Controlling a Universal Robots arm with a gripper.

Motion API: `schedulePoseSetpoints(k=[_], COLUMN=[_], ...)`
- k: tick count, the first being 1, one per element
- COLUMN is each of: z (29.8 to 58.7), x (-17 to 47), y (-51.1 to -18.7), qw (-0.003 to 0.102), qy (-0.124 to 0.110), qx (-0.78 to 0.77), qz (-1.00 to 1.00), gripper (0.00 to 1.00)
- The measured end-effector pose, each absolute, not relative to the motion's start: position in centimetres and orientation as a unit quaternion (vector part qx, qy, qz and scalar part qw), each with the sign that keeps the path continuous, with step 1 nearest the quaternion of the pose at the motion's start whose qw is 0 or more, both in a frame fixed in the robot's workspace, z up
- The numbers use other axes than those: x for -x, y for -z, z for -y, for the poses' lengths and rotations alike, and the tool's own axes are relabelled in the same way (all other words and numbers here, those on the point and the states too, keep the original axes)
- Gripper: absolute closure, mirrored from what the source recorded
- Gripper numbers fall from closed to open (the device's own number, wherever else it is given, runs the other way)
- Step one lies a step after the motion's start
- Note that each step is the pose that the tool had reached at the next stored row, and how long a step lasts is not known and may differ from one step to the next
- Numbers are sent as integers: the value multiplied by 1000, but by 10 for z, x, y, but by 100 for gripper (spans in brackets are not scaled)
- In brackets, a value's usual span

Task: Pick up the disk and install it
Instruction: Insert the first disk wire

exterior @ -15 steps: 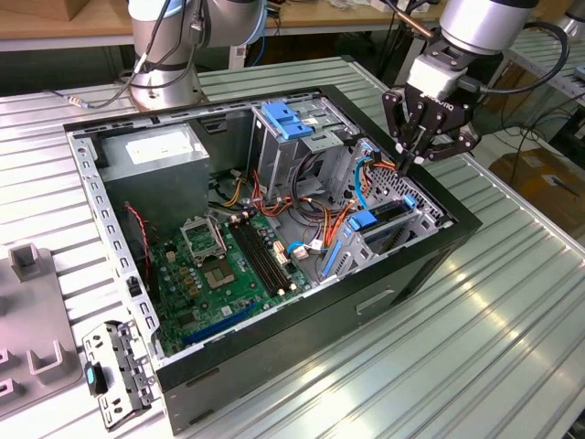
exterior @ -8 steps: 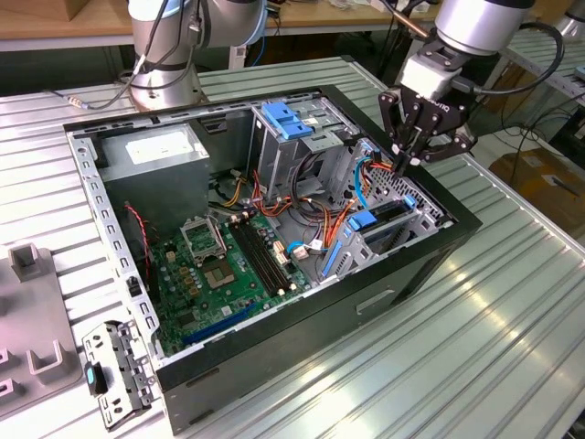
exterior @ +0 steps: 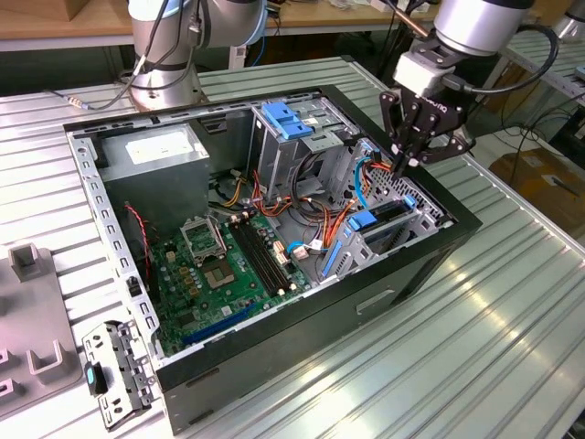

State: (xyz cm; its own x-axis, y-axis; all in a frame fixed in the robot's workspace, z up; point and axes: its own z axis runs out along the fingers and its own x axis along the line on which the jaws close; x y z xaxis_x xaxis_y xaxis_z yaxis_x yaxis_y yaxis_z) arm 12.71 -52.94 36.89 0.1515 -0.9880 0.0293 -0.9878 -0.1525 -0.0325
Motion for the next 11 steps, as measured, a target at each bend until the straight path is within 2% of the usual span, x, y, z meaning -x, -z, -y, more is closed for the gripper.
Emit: schedulePoseSetpoints(k=[11], z=[530], x=[-123], y=[-368], qw=[2], qy=[22], qx=[733], qz=[-680], gripper=[84])
